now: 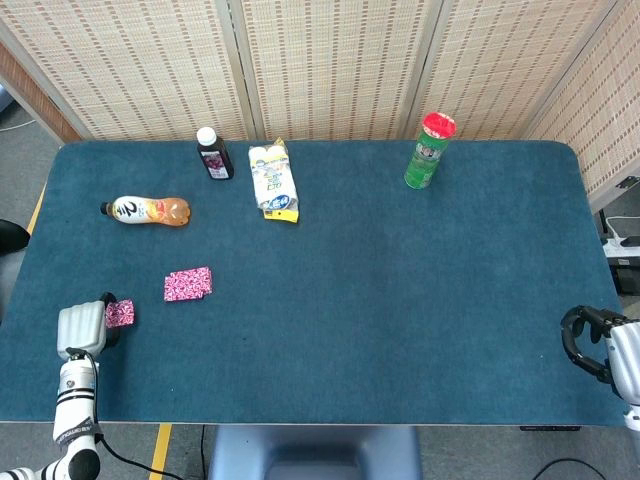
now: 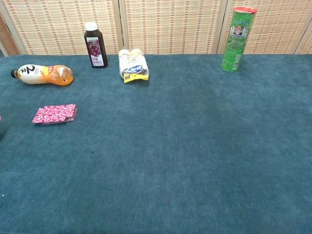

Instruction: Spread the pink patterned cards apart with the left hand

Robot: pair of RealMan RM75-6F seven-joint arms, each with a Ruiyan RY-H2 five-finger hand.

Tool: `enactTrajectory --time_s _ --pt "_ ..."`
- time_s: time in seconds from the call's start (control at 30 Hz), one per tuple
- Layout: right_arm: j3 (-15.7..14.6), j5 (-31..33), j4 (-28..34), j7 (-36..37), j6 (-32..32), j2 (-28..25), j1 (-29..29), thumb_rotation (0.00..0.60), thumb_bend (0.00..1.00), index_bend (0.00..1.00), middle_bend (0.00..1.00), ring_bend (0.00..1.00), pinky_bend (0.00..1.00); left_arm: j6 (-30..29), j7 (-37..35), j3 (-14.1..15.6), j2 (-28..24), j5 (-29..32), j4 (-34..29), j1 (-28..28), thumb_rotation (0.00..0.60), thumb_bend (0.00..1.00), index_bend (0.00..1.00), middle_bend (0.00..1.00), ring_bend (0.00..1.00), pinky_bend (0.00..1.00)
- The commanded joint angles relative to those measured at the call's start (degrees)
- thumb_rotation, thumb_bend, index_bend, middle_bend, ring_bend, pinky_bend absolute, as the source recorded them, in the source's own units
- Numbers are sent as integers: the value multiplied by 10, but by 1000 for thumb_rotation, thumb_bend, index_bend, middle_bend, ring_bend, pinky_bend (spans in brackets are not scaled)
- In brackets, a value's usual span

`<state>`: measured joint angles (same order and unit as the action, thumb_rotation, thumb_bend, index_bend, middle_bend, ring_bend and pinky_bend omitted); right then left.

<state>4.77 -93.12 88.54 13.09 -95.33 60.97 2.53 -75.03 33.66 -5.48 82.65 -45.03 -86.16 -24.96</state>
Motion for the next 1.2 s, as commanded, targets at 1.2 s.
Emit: enactTrajectory --time_s 1.2 --pt "-3 -2 0 8 1 -6 -1 600 526 753 655 695 989 91 132 -74 96 67 40 -123 600 318 160 1000 1000 1000"
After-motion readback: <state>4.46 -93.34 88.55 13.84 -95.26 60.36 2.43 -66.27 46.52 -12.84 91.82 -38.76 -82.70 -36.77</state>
